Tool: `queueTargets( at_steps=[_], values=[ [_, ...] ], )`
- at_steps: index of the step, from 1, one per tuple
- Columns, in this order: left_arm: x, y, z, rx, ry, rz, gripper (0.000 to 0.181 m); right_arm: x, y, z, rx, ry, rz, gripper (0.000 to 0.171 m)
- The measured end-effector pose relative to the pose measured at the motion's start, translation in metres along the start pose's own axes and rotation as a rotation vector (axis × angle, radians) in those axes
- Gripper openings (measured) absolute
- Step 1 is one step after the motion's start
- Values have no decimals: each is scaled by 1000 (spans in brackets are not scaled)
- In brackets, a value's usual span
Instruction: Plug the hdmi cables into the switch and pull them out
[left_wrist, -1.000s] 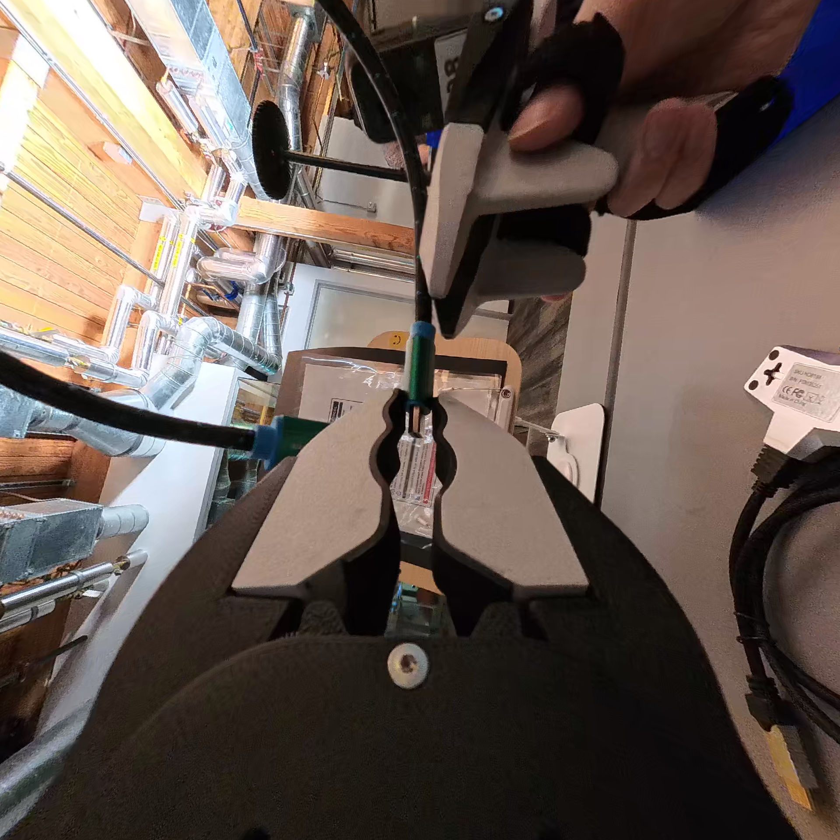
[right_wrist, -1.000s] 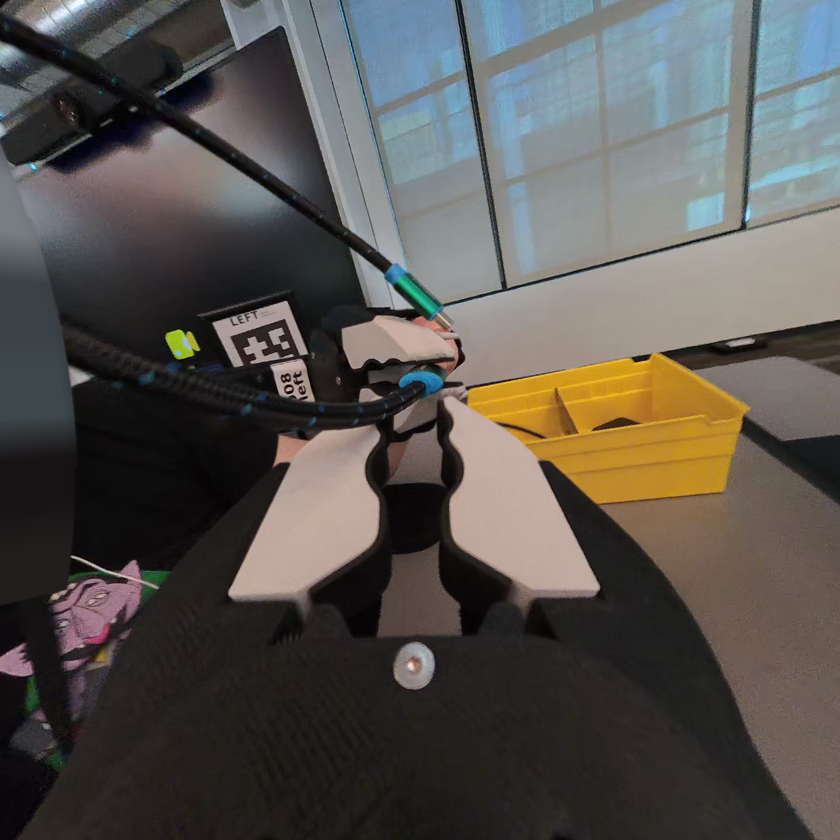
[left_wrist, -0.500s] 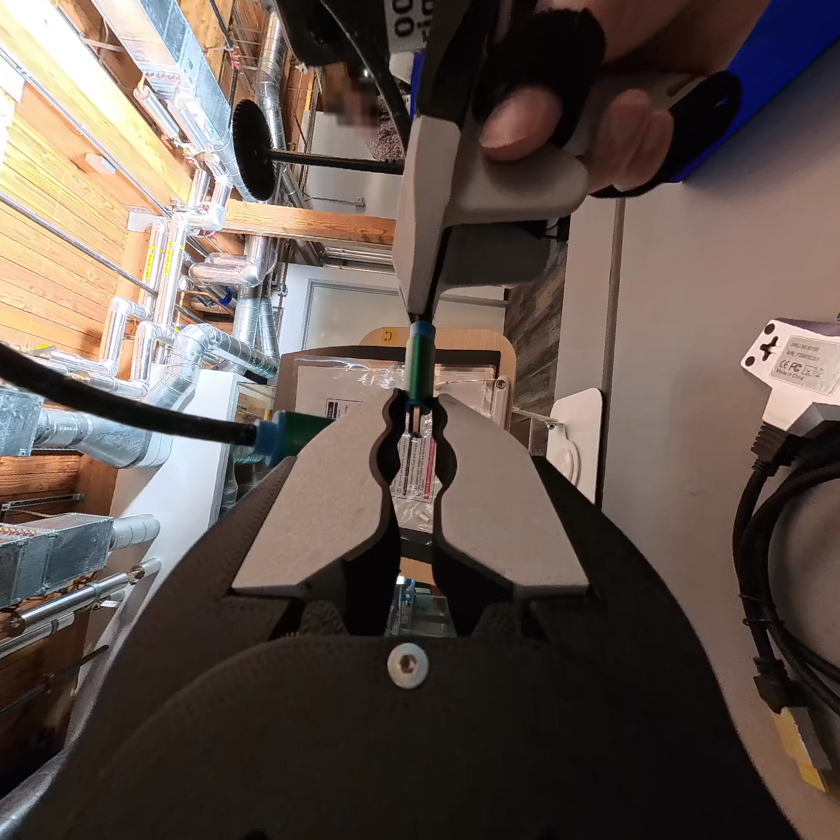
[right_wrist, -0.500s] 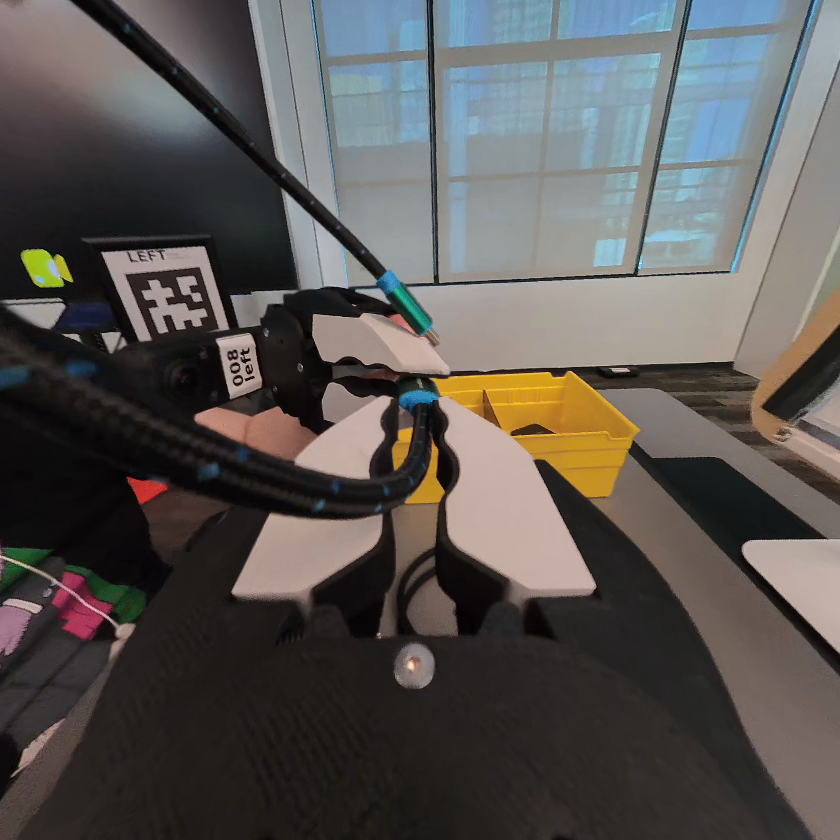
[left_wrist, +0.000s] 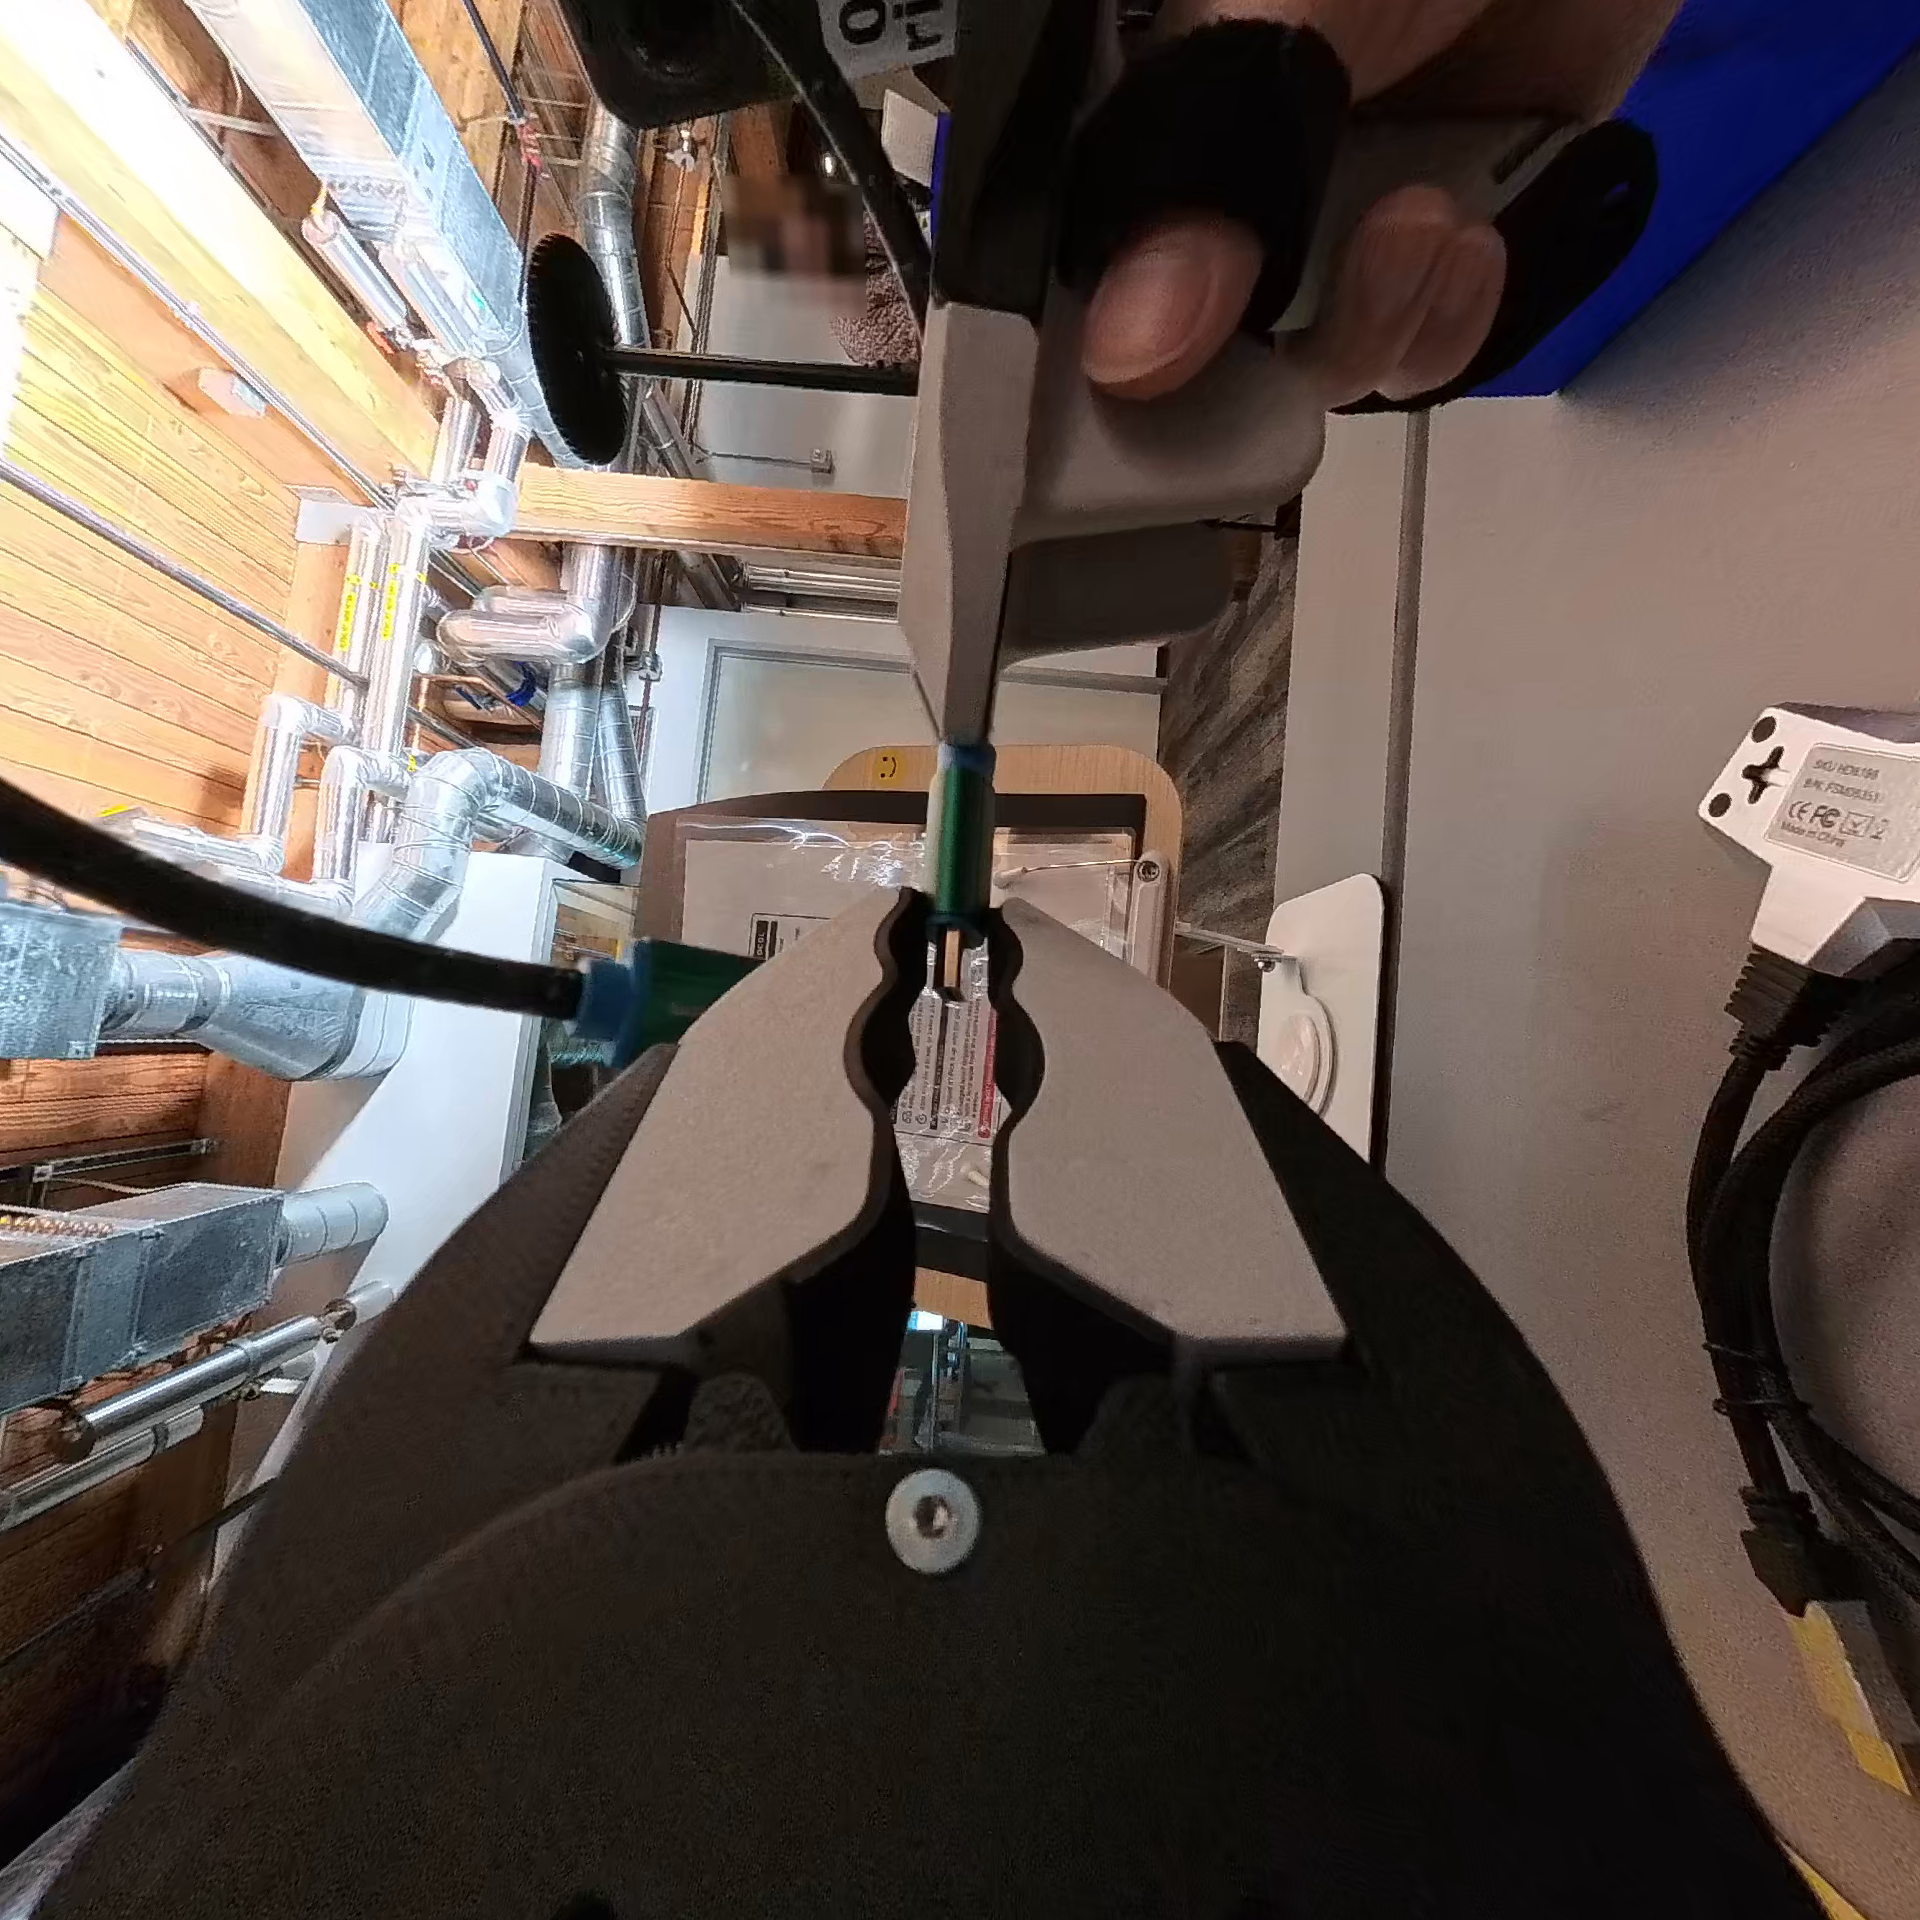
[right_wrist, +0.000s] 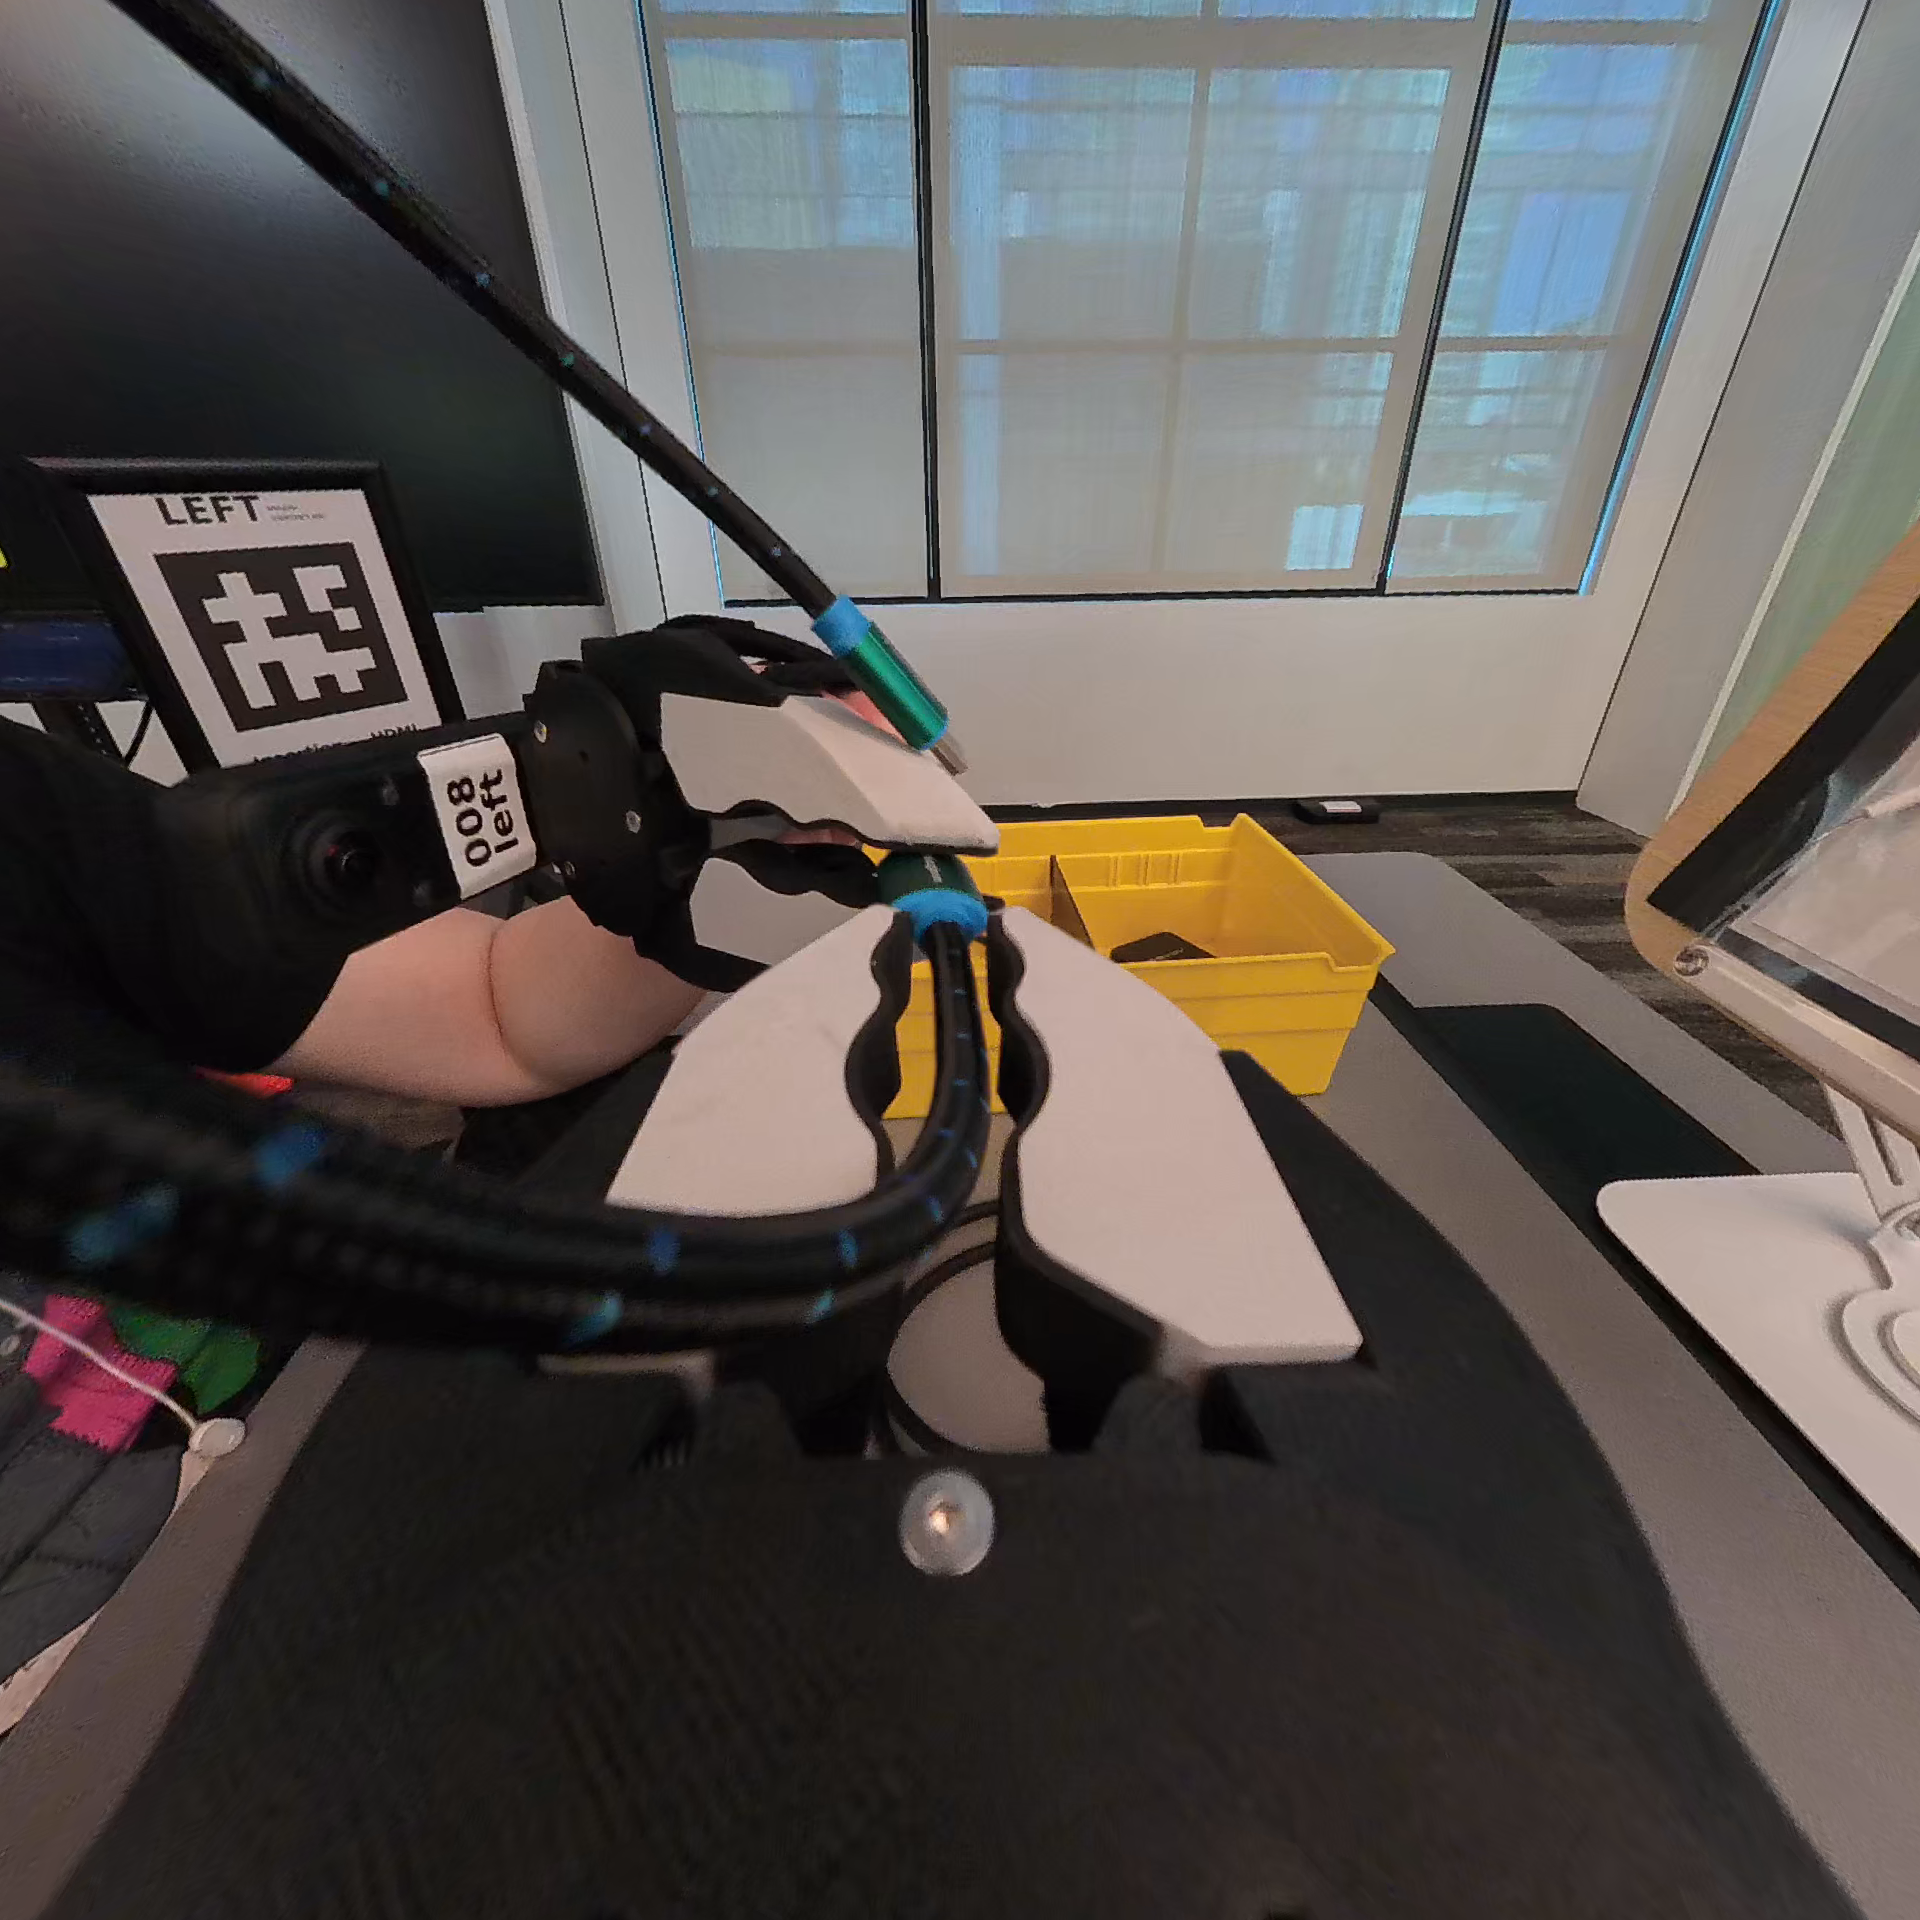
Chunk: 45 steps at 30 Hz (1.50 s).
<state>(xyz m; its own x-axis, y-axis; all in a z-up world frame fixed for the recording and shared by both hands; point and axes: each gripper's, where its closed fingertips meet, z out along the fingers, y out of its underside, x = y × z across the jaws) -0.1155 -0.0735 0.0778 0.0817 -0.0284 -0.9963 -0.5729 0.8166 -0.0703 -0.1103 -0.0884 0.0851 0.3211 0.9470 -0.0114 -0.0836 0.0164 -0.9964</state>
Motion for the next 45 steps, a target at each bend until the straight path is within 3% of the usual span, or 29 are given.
queueTargets(
  at_steps=[12, 20, 24, 45],
  values=[
    [7, -1, 1, -6, 24, 13, 10, 0, 7, -1, -36, -30, 23, 11],
    [23, 1, 7, -55, 37, 128, 10, 7, 23, -6, -69, -60, 31, 11],
    [16, -4, 3, -12, 27, 75, 10, 1, 16, -6, -7, -96, 51, 11],
    [8, -13, -3, 59, 2, 33, 10, -10, 9, -7, -79, -77, -59, 13]
  ],
)
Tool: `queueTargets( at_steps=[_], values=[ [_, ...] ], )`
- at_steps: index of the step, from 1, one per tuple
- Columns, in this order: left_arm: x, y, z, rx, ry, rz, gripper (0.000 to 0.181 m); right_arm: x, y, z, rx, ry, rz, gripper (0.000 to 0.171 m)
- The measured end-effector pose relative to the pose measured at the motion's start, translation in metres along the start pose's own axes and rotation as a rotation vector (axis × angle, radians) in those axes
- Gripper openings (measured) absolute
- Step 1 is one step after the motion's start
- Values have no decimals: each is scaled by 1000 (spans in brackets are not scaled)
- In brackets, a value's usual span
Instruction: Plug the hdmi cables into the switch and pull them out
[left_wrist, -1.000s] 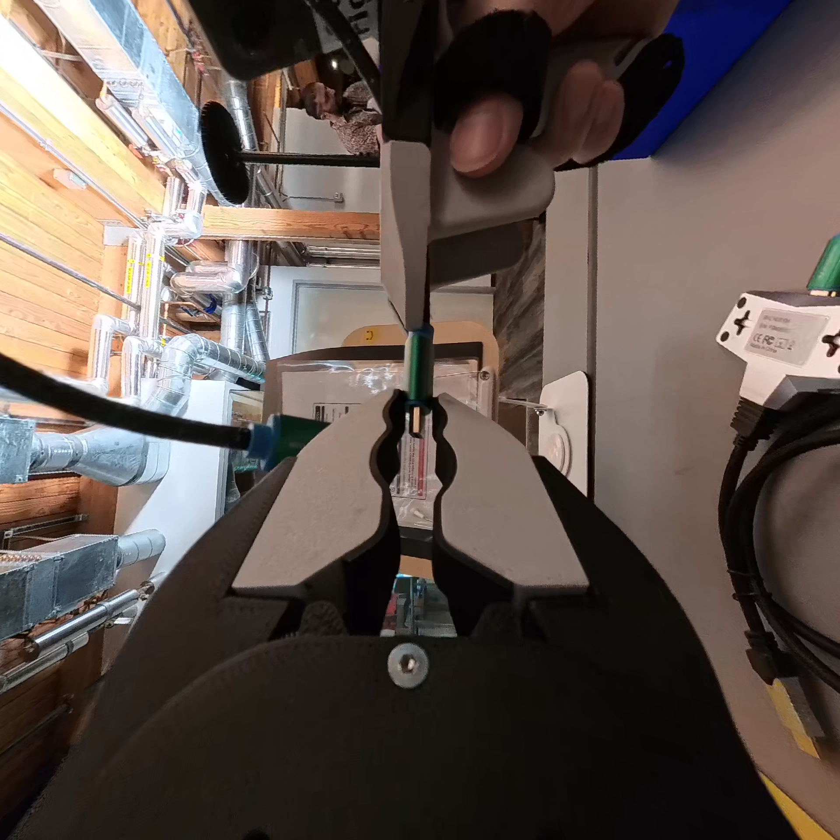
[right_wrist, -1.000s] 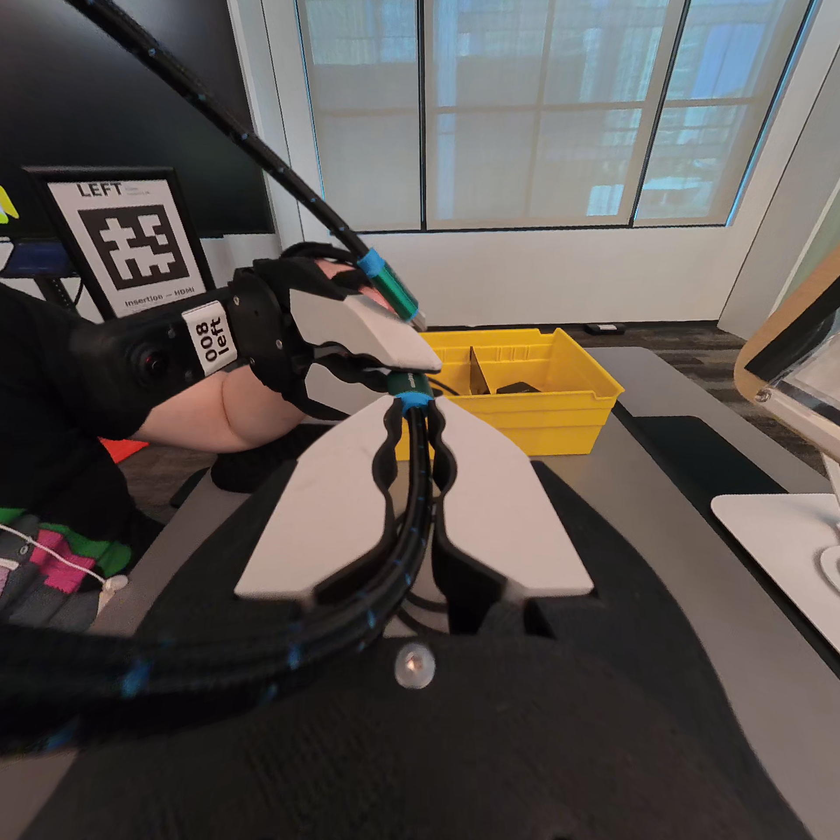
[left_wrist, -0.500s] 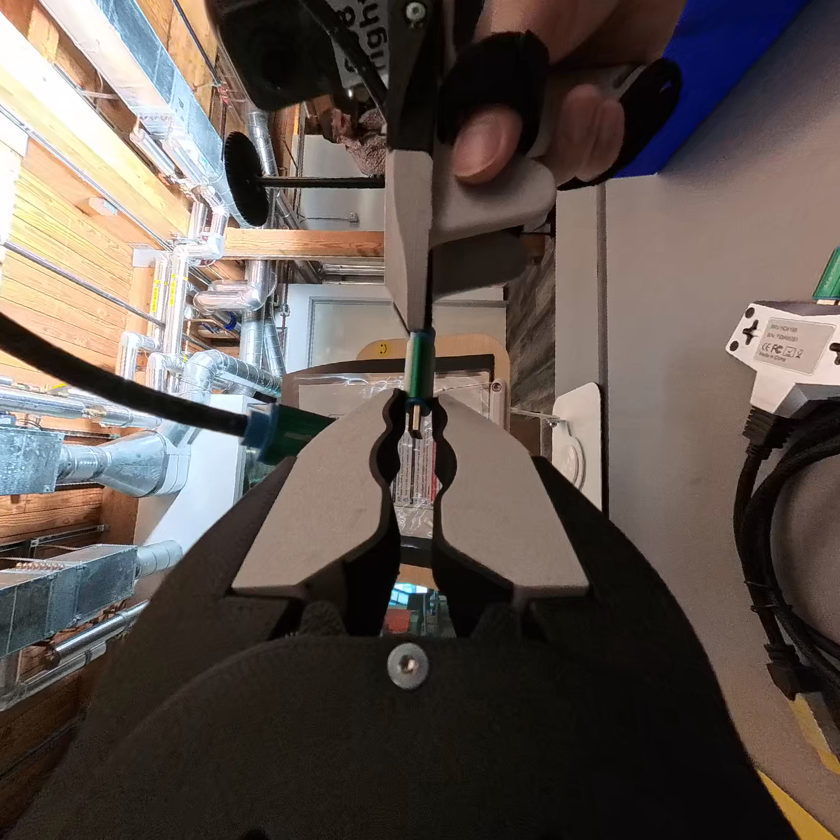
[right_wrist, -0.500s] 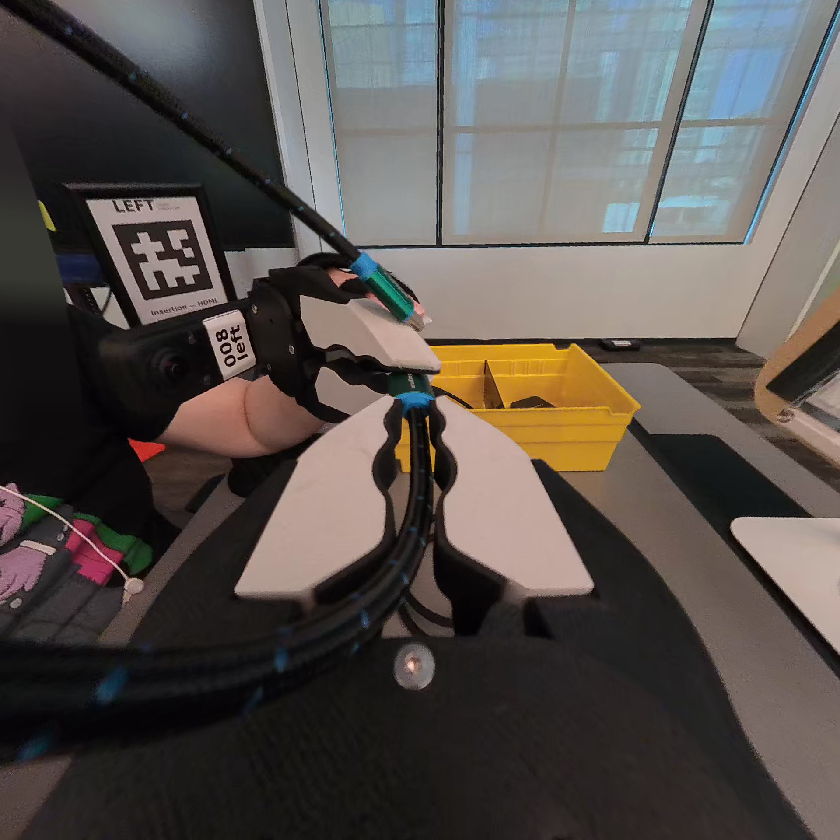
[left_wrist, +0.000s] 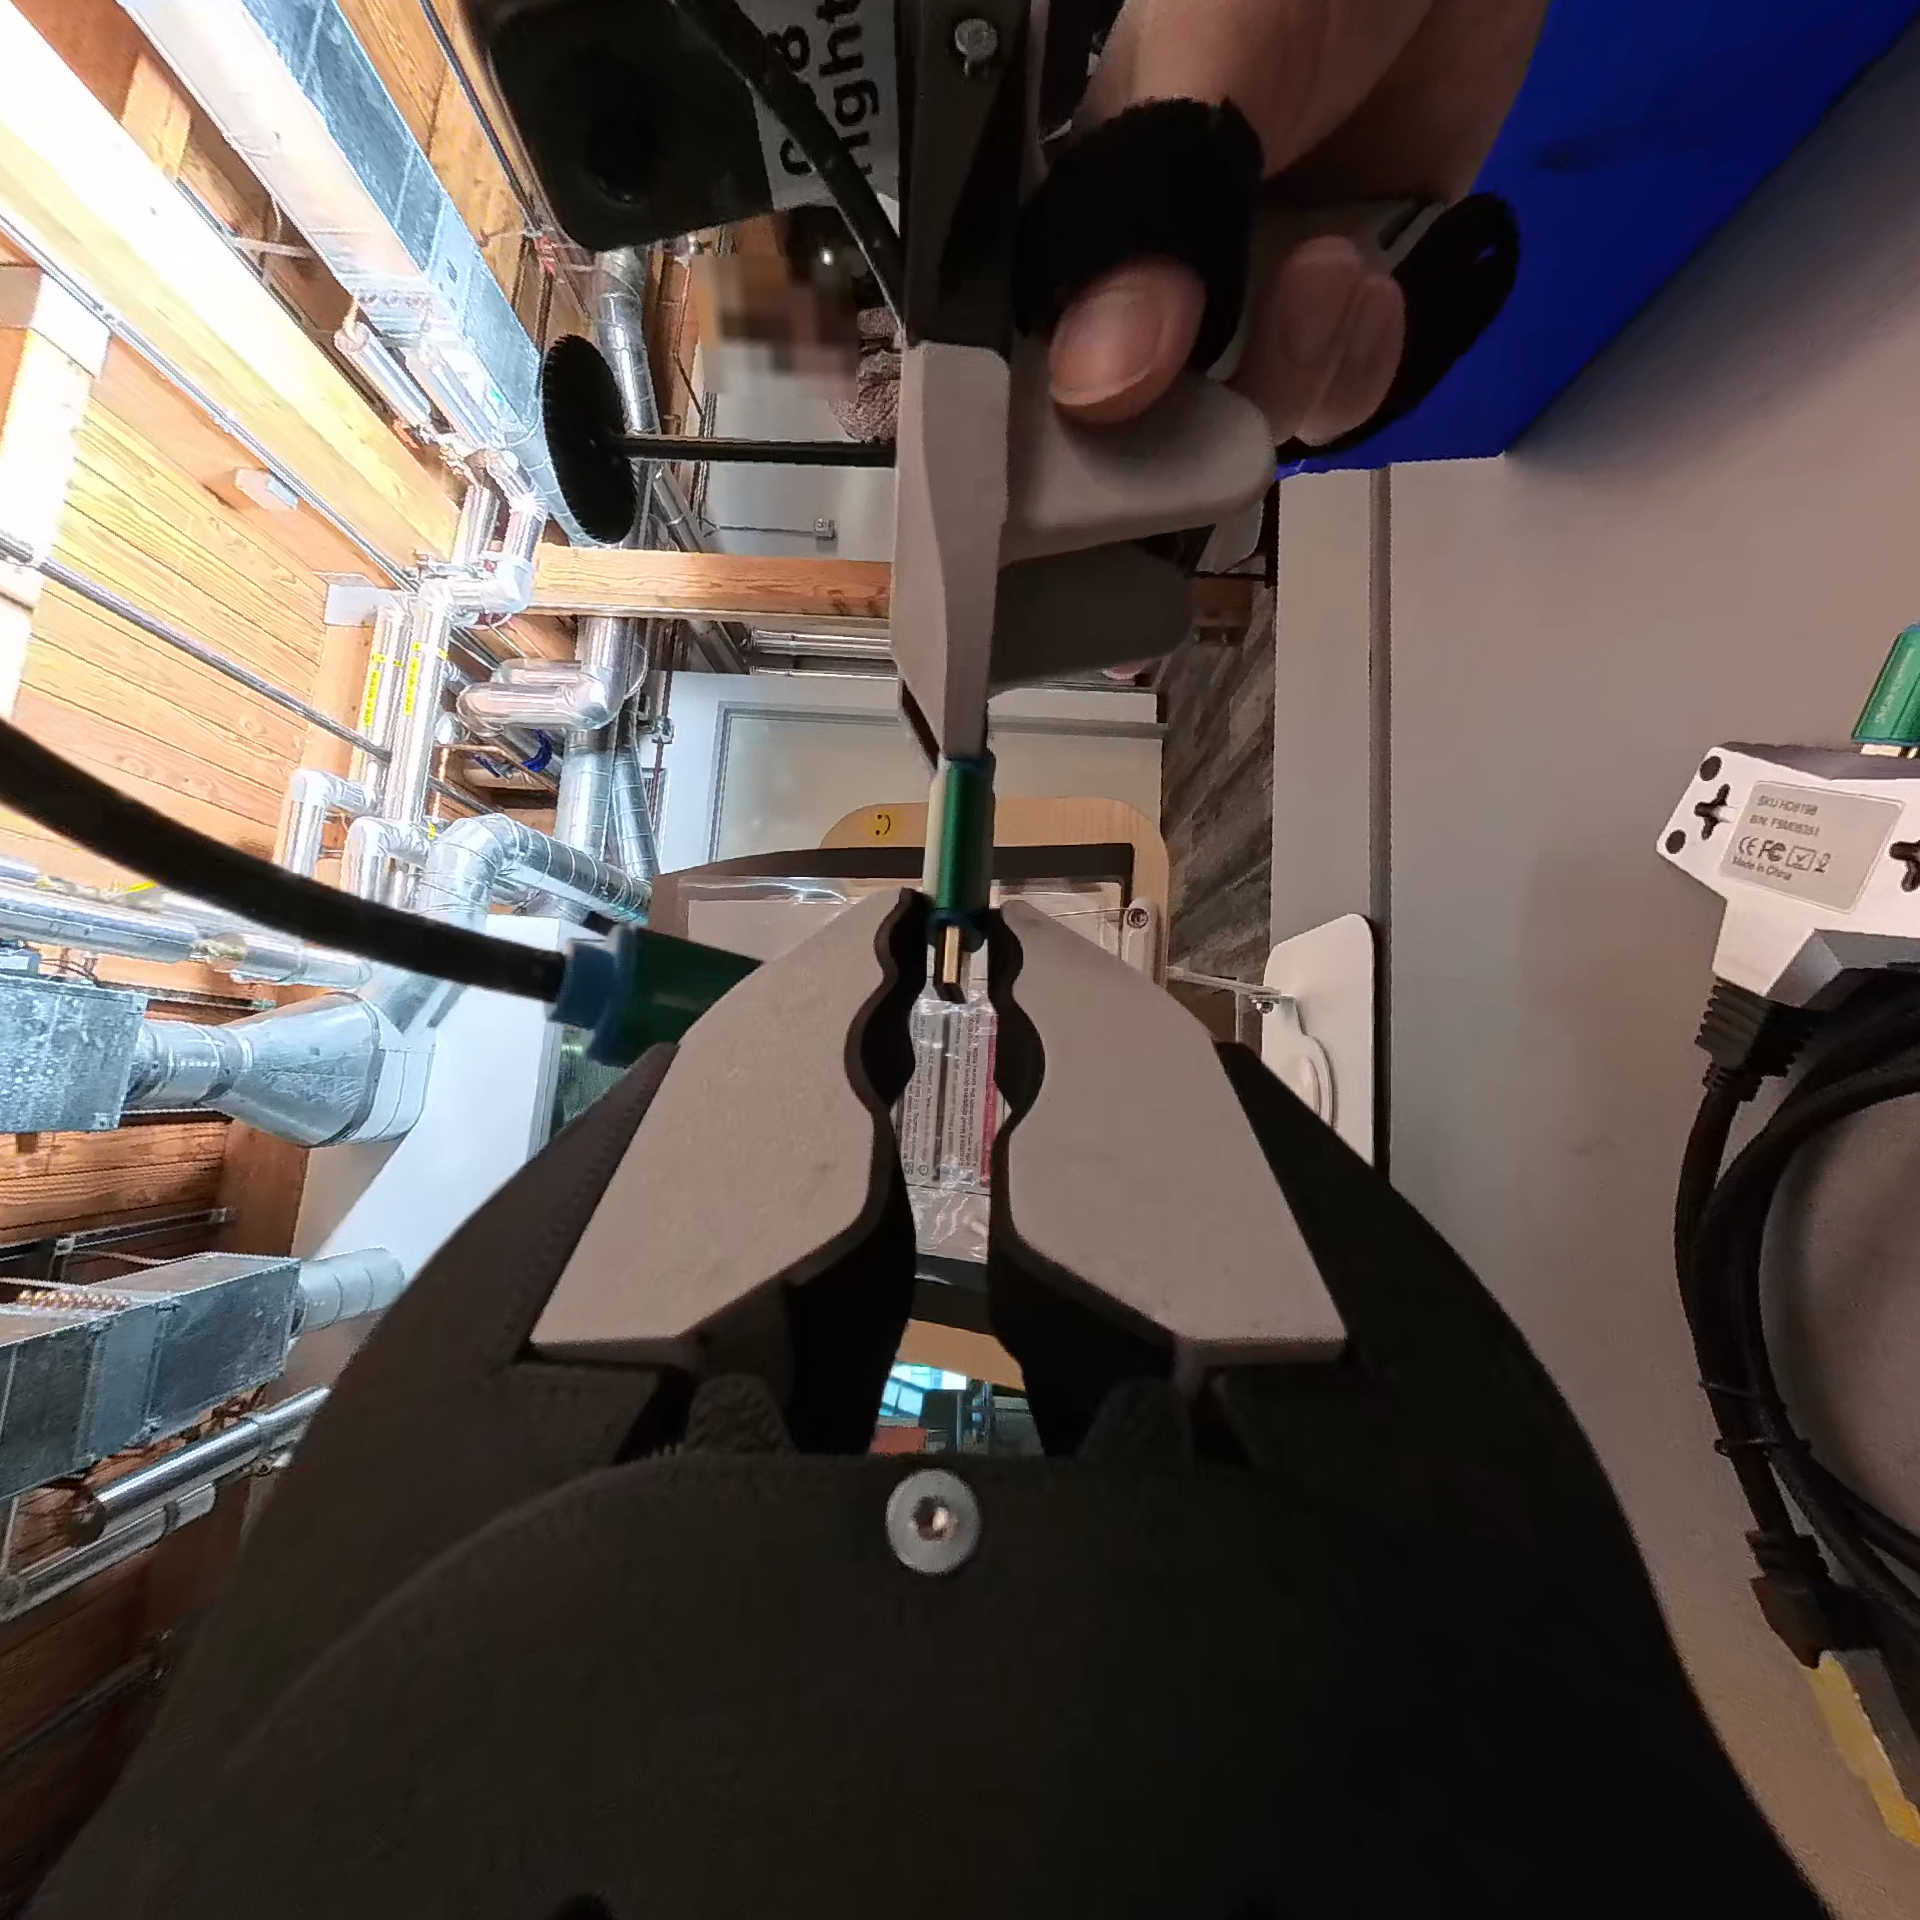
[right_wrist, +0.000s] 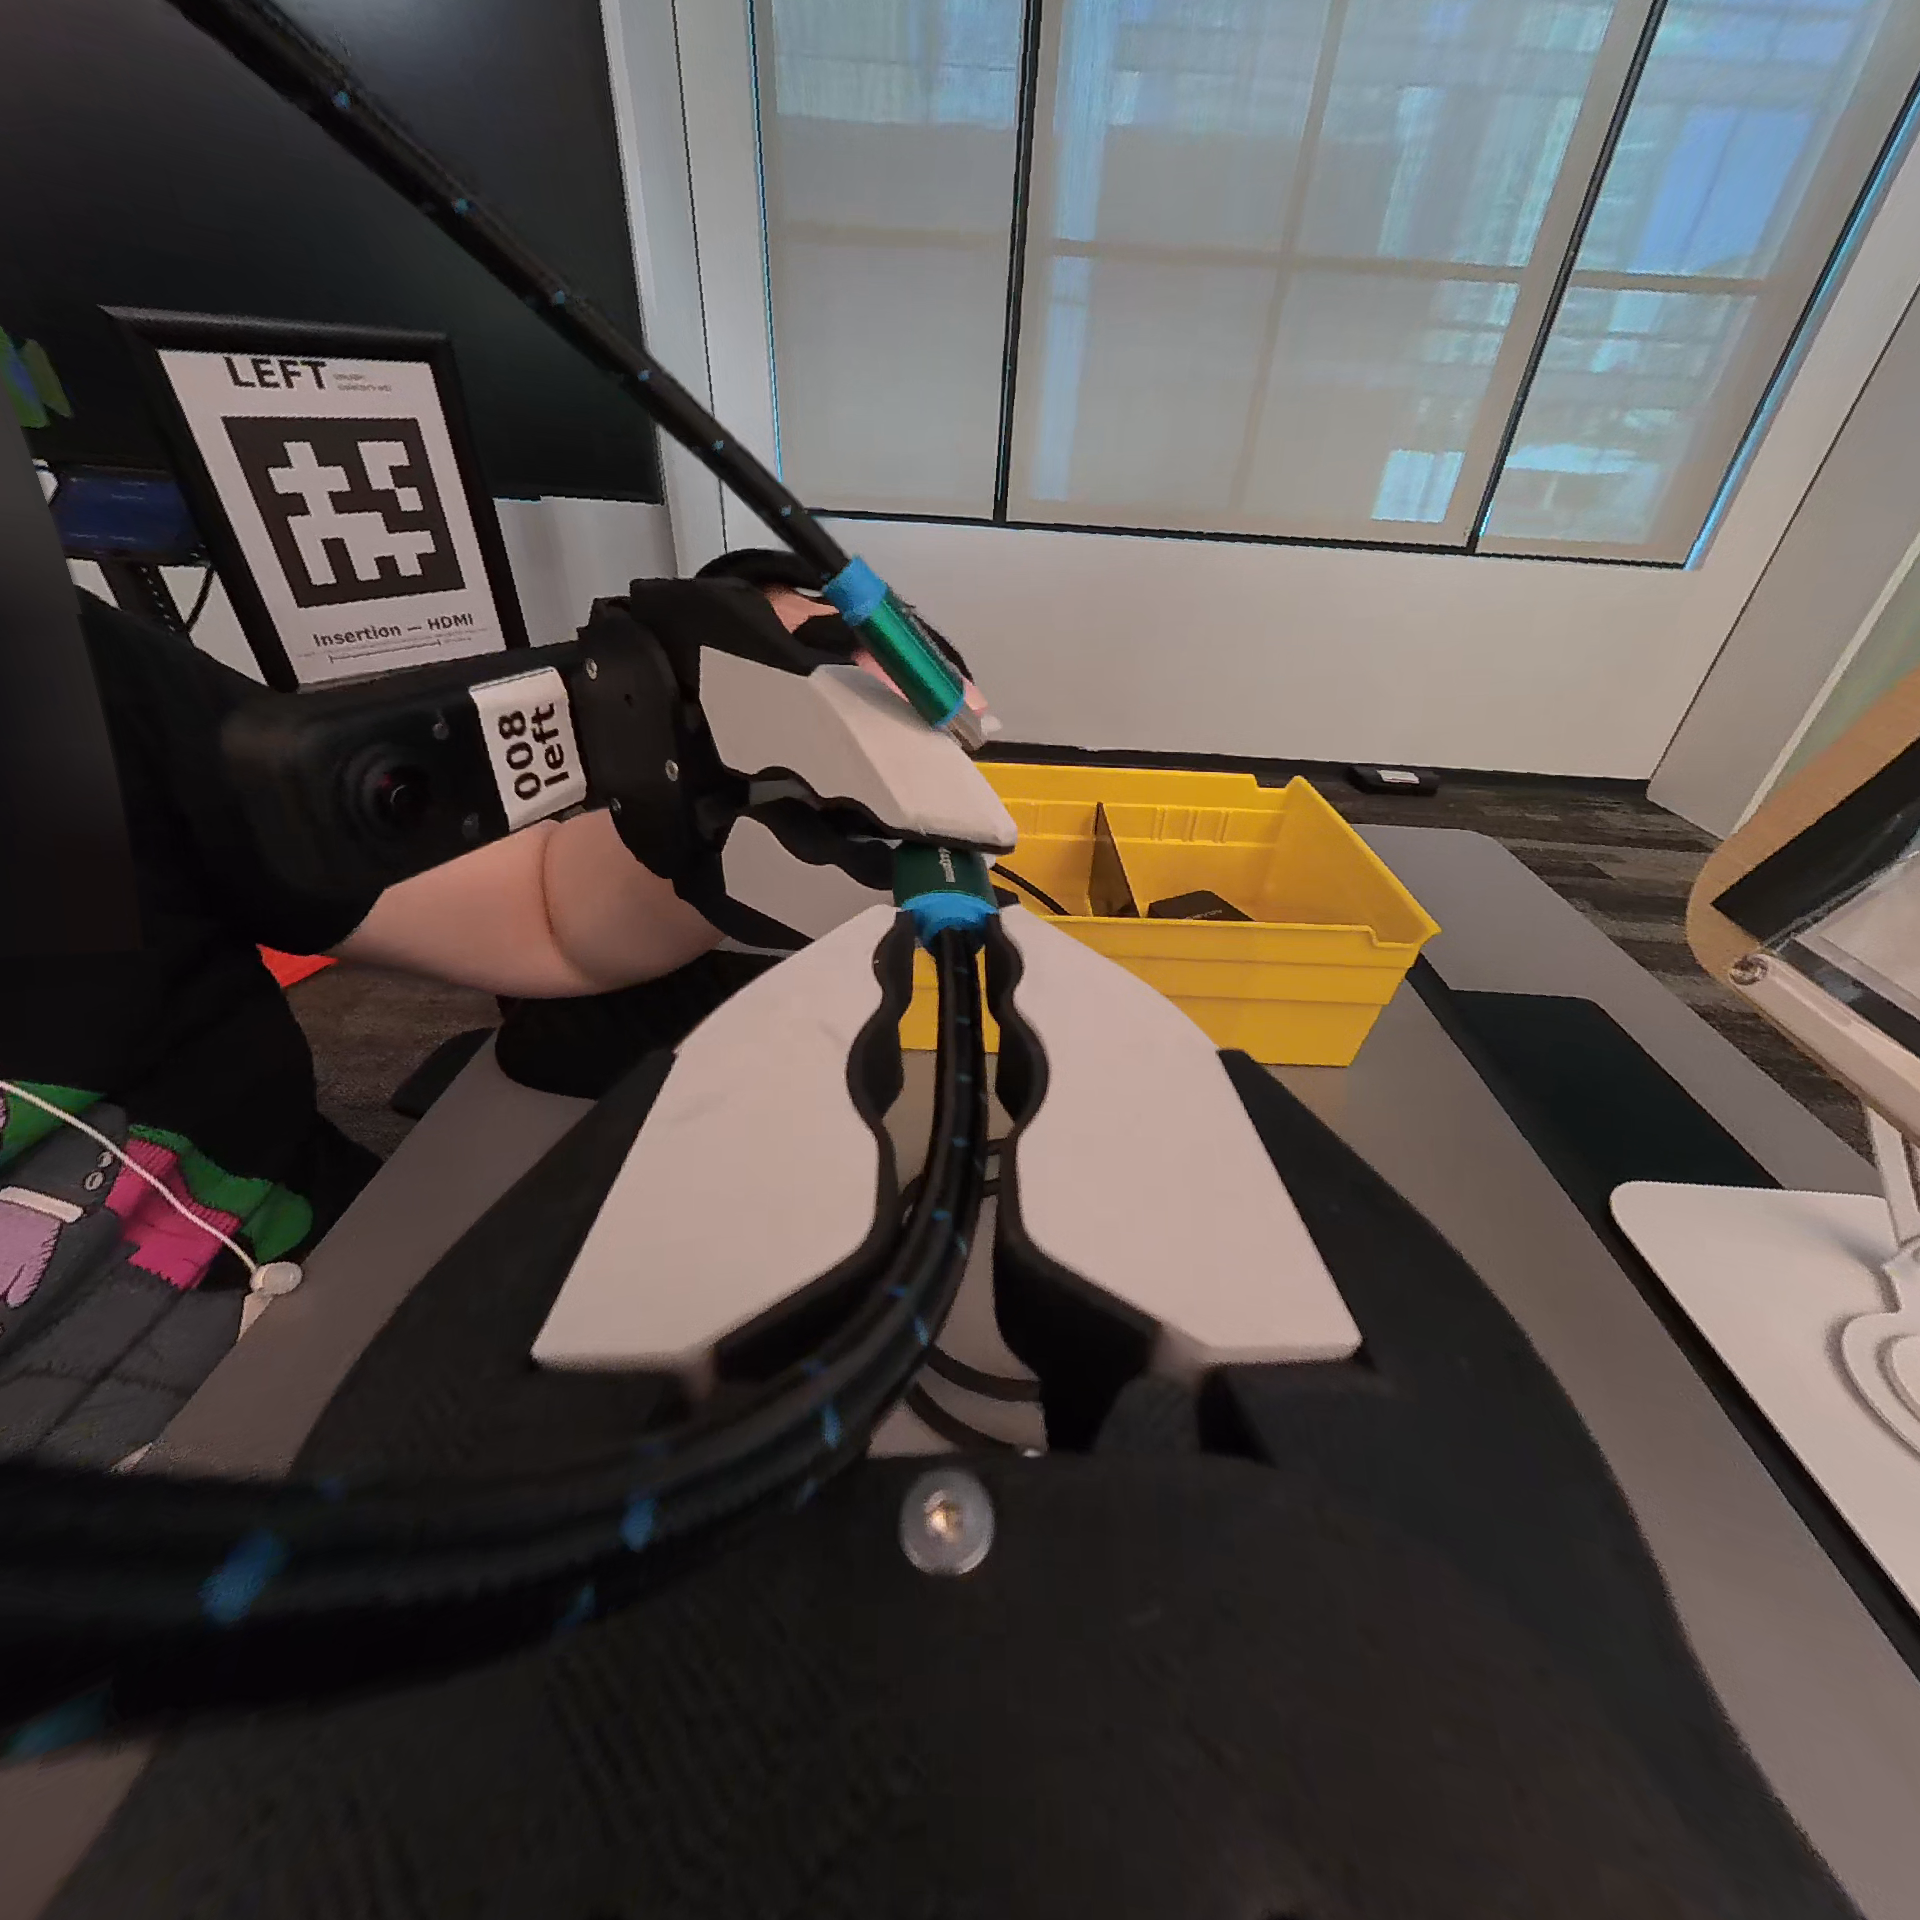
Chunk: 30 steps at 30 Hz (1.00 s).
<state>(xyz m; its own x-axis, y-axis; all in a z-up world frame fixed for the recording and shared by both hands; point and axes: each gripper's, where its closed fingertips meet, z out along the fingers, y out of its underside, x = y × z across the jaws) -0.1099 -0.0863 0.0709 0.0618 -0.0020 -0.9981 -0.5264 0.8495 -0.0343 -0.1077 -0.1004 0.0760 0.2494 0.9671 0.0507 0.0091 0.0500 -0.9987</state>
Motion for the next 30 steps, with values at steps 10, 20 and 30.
queueTargets(
  at_steps=[10, 20, 30],
  values=[
    [1, -4, -2, 25, 12, -16, 10, -3, 1, -2, -32, -7, -18, 11],
    [-15, 1, -1, 28, -39, -236, 16, 10, -15, -15, 7, 109, -68, 11],
    [66, -1, 9, -32, 588, -786, 45, 4, -101, -127, 219, 366, -261, 11]
  ],
)
